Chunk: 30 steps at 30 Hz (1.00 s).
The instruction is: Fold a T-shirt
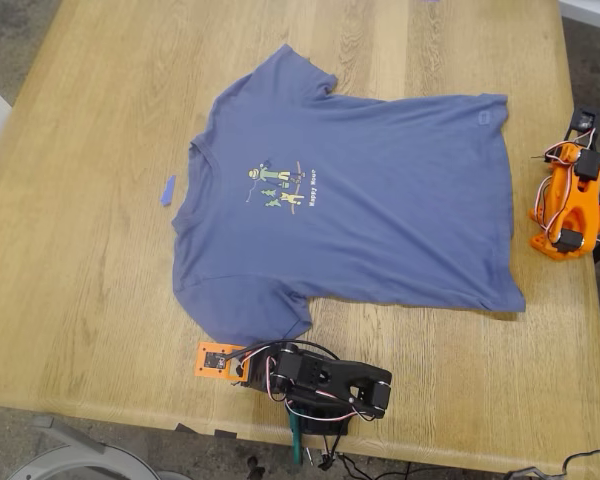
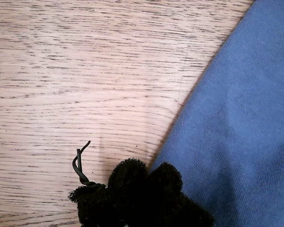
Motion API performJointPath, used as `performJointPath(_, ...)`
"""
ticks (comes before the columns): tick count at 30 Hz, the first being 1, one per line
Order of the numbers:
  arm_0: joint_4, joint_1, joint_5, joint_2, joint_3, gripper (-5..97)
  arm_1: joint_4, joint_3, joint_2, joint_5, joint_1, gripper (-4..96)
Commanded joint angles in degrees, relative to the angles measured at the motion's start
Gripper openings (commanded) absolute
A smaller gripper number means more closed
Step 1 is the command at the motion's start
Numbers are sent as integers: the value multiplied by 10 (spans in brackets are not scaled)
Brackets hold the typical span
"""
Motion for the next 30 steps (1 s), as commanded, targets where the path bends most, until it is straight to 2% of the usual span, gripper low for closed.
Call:
performJointPath(1,-19,3,-4,67,-10,26,-6,39,4,4,-1,2)
performJointPath(28,-15,4,-7,67,-10,65,3,39,4,6,-3,3)
performJointPath(30,-15,4,-5,67,-10,83,3,39,4,6,-3,49)
